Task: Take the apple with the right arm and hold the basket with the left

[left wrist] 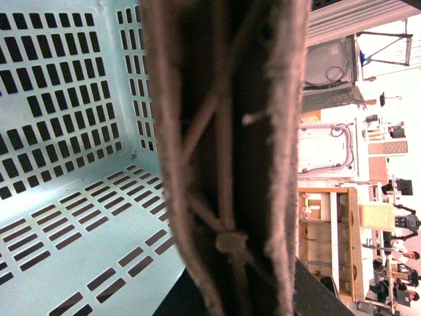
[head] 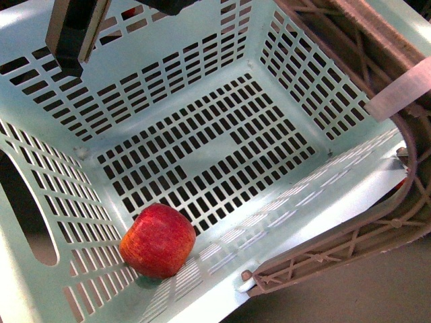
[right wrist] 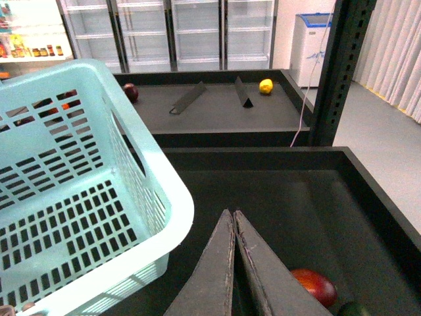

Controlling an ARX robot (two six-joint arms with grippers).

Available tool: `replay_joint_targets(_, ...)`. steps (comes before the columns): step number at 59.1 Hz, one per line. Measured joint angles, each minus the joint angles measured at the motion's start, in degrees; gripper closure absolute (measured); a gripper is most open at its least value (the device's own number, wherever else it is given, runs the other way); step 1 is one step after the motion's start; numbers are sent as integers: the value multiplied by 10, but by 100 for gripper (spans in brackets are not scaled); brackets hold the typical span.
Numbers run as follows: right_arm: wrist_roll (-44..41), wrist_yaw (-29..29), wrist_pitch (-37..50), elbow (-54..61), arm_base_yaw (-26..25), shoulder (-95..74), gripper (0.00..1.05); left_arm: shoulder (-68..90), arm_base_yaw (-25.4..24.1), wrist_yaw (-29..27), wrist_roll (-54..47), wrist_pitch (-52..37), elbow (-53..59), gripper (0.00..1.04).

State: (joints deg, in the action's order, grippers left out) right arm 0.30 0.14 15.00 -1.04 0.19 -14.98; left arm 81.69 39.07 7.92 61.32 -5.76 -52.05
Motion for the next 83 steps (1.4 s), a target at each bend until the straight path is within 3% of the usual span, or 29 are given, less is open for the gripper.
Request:
replay_joint_targets(20, 0, 0, -46, 0, 0, 47, 103, 0, 0, 0, 0, 0, 0, 98)
replay_joint_targets(27, 0, 0, -143, 0, 0, 130, 103, 0, 0, -1, 0, 0, 0, 98)
replay_joint_targets(45, 0, 0, -149, 0, 0, 146, 103, 0, 0, 0, 0, 0, 0, 98)
replay_joint_targets(69, -1, 0, -149, 0, 0, 146, 39, 0, 1, -9, 2, 2, 0, 98)
replay_joint_targets(73, -1, 0, -149, 0, 0, 146, 27, 7, 13, -118, 44, 64, -27, 98)
replay_joint_targets(80, -1, 0, -149, 0, 0, 146, 8, 30, 14, -271, 115, 80, -48, 98)
replay_joint_targets(83, -1, 0, -149, 0, 0, 146, 9, 43, 8, -309, 110, 76, -62, 98)
